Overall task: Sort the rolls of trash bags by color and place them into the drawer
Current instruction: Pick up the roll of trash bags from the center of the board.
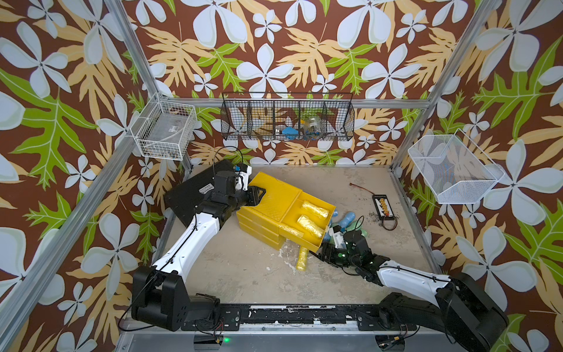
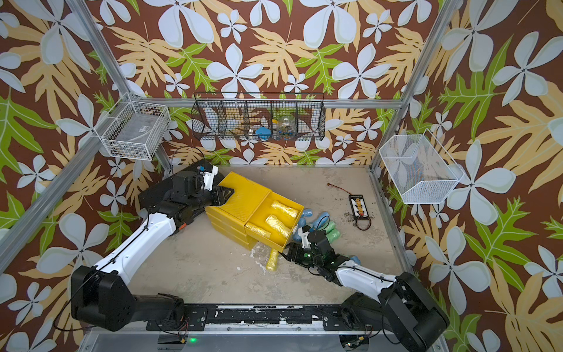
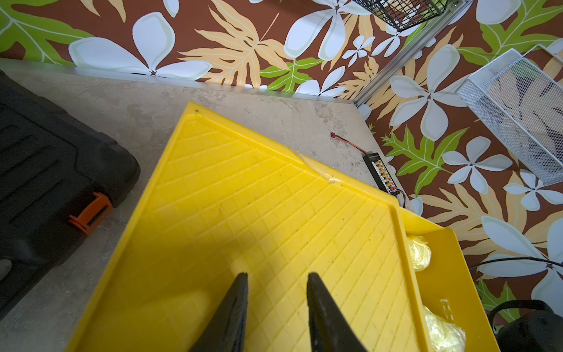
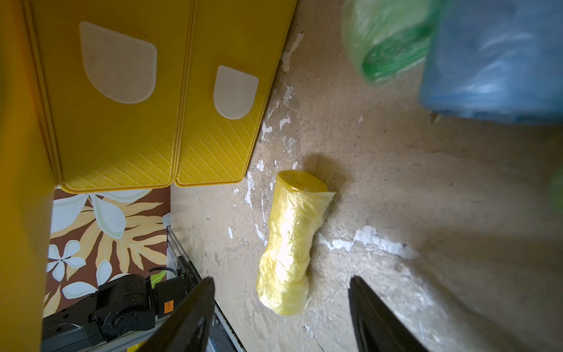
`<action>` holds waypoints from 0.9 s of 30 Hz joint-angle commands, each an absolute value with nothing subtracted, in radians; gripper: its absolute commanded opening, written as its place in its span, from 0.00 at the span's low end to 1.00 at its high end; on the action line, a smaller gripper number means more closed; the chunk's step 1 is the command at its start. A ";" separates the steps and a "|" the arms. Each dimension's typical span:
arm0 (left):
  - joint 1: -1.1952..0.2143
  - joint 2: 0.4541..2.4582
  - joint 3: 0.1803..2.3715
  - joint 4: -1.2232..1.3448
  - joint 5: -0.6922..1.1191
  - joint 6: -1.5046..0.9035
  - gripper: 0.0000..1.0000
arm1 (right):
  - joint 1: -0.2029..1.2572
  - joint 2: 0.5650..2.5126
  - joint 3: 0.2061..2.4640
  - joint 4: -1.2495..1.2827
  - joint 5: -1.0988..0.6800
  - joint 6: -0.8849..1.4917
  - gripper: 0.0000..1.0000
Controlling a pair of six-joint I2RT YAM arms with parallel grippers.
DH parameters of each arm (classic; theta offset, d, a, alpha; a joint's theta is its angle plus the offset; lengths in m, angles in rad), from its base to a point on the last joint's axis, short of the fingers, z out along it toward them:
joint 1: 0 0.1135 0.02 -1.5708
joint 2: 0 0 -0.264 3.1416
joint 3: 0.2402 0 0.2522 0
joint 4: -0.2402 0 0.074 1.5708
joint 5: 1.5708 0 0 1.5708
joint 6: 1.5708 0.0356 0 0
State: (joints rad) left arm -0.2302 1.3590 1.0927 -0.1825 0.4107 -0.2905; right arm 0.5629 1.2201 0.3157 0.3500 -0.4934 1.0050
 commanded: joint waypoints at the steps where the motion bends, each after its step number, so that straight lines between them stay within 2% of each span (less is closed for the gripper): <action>1: -0.227 1.367 1.090 -0.272 0.396 -0.292 0.36 | 0.563 1.253 0.309 0.472 -0.529 1.058 0.68; 11: -0.228 1.371 1.091 -0.273 0.394 -0.289 0.36 | 0.570 1.386 0.299 0.622 -0.582 1.130 0.59; 19: -0.228 1.370 1.089 -0.272 0.394 -0.291 0.36 | 0.601 1.479 0.313 0.699 -0.580 1.159 0.57; 25: -0.229 1.370 1.091 -0.269 0.395 -0.289 0.36 | 0.617 1.566 0.336 0.750 -0.574 1.183 0.50; 27: -0.229 1.370 1.091 -0.271 0.395 -0.287 0.36 | 0.618 1.591 0.333 0.774 -0.573 1.195 0.45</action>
State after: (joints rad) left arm -0.2302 1.3624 1.0931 -0.1787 0.4114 -0.2901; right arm 0.6159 1.5688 0.3321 0.7063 -0.5751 1.1732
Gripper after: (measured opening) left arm 0.360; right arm 0.474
